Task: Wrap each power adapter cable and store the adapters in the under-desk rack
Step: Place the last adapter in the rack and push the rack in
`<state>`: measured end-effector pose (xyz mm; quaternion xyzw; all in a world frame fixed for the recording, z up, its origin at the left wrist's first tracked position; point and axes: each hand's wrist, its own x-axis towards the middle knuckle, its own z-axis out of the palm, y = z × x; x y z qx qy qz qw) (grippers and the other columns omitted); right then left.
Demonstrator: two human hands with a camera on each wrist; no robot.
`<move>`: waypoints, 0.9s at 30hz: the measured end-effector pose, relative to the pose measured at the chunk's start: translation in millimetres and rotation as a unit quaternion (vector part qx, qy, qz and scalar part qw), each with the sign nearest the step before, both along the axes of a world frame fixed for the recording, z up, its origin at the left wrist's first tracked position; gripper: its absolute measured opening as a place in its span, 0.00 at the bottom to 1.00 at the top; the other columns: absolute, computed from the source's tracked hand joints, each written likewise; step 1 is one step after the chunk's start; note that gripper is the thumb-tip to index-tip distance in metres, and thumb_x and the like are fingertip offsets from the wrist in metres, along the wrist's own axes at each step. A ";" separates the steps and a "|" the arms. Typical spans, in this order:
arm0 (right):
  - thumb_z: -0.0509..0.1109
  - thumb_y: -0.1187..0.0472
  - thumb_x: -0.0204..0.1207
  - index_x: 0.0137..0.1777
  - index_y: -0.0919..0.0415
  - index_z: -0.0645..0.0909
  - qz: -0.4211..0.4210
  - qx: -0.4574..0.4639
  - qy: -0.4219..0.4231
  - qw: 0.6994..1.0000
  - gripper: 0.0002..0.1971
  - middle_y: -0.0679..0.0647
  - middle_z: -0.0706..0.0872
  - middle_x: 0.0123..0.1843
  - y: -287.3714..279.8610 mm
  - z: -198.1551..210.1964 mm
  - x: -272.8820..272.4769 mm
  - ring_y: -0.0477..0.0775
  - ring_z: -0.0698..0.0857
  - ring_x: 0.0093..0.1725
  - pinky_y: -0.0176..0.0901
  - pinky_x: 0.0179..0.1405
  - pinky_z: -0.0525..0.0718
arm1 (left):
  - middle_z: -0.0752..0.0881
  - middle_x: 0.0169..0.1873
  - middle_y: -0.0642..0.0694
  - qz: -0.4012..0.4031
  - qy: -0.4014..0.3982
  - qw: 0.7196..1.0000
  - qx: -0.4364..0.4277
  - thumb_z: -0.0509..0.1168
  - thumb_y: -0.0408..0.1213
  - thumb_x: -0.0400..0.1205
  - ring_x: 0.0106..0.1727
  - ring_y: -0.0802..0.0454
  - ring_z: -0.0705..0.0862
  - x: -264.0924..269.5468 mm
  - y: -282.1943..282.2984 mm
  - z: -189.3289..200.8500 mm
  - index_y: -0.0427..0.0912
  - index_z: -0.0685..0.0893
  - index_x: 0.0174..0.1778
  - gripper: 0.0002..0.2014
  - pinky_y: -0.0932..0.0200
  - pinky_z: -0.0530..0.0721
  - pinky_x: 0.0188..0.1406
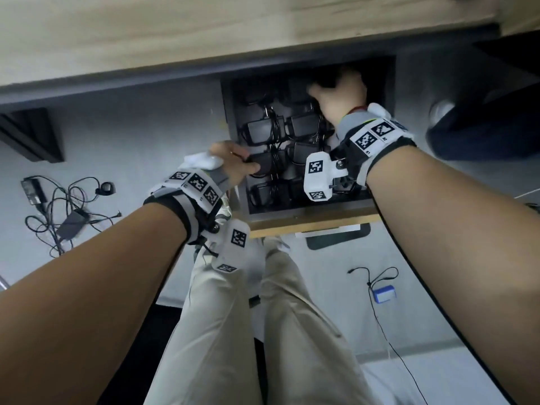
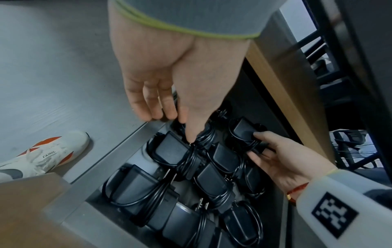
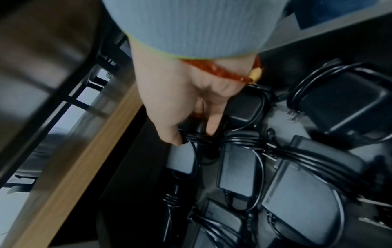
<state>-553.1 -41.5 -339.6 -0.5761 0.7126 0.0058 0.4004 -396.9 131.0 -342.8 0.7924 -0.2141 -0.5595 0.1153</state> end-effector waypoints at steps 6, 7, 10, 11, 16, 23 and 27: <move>0.72 0.43 0.75 0.64 0.61 0.82 0.045 -0.010 0.042 0.998 0.26 0.57 0.87 0.63 -8.0 -31.5 7.6 0.61 0.84 0.64 0.38 0.47 0.74 | 0.80 0.31 0.52 0.021 -0.050 0.998 -0.009 0.78 0.36 0.74 0.27 0.60 0.76 -3.3 -2.2 -16.6 0.46 0.80 0.35 0.11 0.76 0.69 0.15; 0.71 0.42 0.75 0.64 0.61 0.82 0.056 -0.006 0.052 0.997 0.26 0.58 0.86 0.64 -7.8 -35.0 8.4 0.62 0.84 0.65 0.38 0.47 0.73 | 0.80 0.31 0.52 0.023 -0.059 0.998 -0.008 0.79 0.37 0.73 0.26 0.60 0.77 -3.7 -2.6 -17.1 0.48 0.80 0.34 0.12 0.75 0.72 0.17; 0.70 0.41 0.76 0.64 0.61 0.81 0.066 0.012 0.075 0.995 0.26 0.58 0.86 0.64 -10.4 -44.4 8.0 0.61 0.84 0.65 0.39 0.47 0.73 | 0.84 0.32 0.52 0.030 -0.080 0.996 0.007 0.80 0.43 0.71 0.27 0.56 0.80 -3.2 -4.6 -20.2 0.52 0.81 0.33 0.12 0.64 0.80 0.27; 0.70 0.41 0.76 0.65 0.61 0.81 0.066 0.014 0.078 0.995 0.26 0.58 0.86 0.65 -11.2 -45.0 7.8 0.61 0.84 0.65 0.40 0.47 0.74 | 0.85 0.33 0.52 0.033 -0.083 0.996 0.014 0.80 0.44 0.70 0.28 0.55 0.82 -2.4 -4.9 -19.9 0.52 0.81 0.33 0.12 0.62 0.81 0.29; 0.68 0.38 0.76 0.67 0.58 0.81 0.081 0.006 0.075 0.994 0.28 0.57 0.84 0.67 -7.9 -40.9 7.2 0.62 0.82 0.67 0.41 0.49 0.72 | 0.85 0.34 0.51 0.030 -0.075 0.997 0.017 0.81 0.44 0.70 0.30 0.54 0.83 -3.4 -5.3 -18.4 0.53 0.81 0.33 0.13 0.62 0.82 0.31; 0.72 0.50 0.75 0.58 0.52 0.85 0.068 0.040 0.009 0.997 0.13 0.50 0.89 0.58 43.7 5.6 -33.4 0.53 0.85 0.58 0.35 0.52 0.77 | 0.86 0.38 0.46 0.048 -0.021 0.998 0.044 0.80 0.40 0.72 0.33 0.53 0.83 -13.8 4.3 8.4 0.48 0.82 0.40 0.12 0.64 0.77 0.31; 0.72 0.50 0.75 0.48 0.54 0.87 0.027 0.184 0.026 0.982 0.09 0.56 0.92 0.44 89.0 23.2 -69.8 0.58 0.90 0.43 0.46 0.46 0.89 | 0.86 0.36 0.48 0.073 0.005 0.997 0.039 0.79 0.40 0.74 0.34 0.53 0.83 -30.9 19.3 27.9 0.47 0.83 0.36 0.10 0.64 0.80 0.33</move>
